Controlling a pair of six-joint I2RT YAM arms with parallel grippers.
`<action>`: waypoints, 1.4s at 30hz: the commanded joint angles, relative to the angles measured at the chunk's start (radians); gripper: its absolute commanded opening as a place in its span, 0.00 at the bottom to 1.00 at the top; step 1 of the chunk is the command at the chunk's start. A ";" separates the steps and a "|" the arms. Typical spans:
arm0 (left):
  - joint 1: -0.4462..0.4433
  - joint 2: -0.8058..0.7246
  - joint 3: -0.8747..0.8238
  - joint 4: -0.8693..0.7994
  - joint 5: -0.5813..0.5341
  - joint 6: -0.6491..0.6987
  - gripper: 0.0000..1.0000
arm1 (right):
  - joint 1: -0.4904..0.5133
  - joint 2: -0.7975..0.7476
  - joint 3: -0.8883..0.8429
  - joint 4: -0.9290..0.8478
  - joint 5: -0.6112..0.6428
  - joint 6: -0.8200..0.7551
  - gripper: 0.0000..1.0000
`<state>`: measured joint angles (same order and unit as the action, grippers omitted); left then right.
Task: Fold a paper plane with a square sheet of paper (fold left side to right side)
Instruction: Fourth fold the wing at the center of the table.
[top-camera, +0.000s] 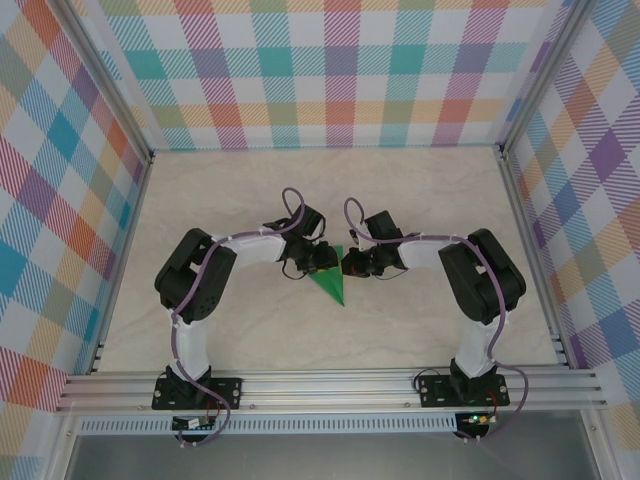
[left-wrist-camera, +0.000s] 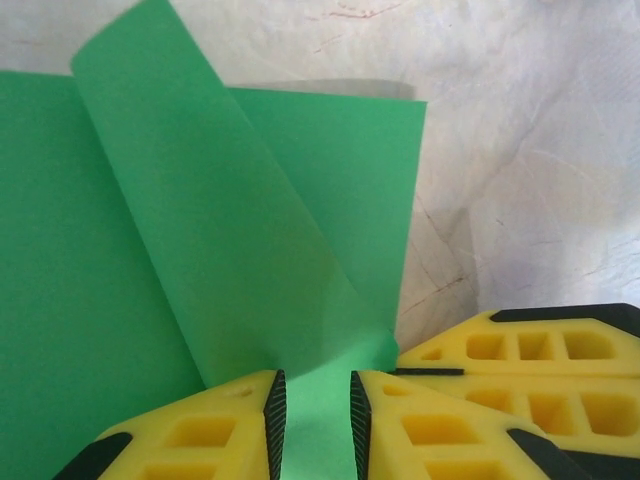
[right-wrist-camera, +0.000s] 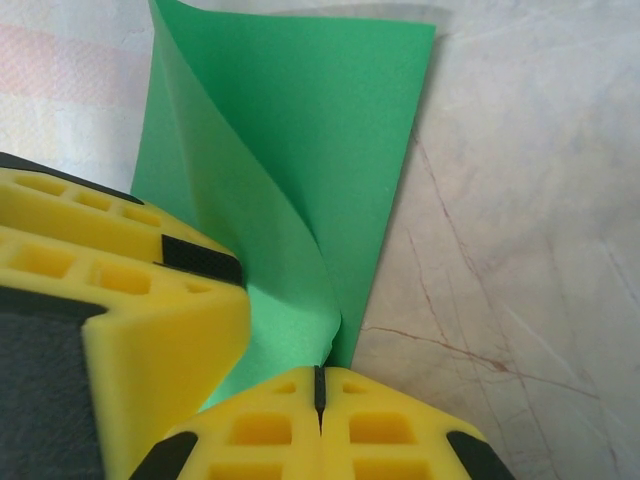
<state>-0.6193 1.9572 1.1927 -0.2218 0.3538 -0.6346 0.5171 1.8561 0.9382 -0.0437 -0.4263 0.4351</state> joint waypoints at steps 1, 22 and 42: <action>-0.003 0.020 -0.036 0.014 -0.016 0.007 0.26 | 0.018 0.029 -0.004 -0.082 0.029 -0.022 0.06; -0.008 0.011 -0.093 0.042 -0.029 -0.012 0.24 | 0.037 -0.311 -0.020 -0.226 0.008 -0.040 0.28; -0.008 -0.006 -0.093 0.033 -0.041 -0.010 0.24 | 0.127 -0.135 -0.050 -0.108 -0.126 0.074 0.22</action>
<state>-0.6193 1.9419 1.1336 -0.1287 0.3538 -0.6392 0.6361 1.7046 0.8585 -0.1436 -0.5430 0.5060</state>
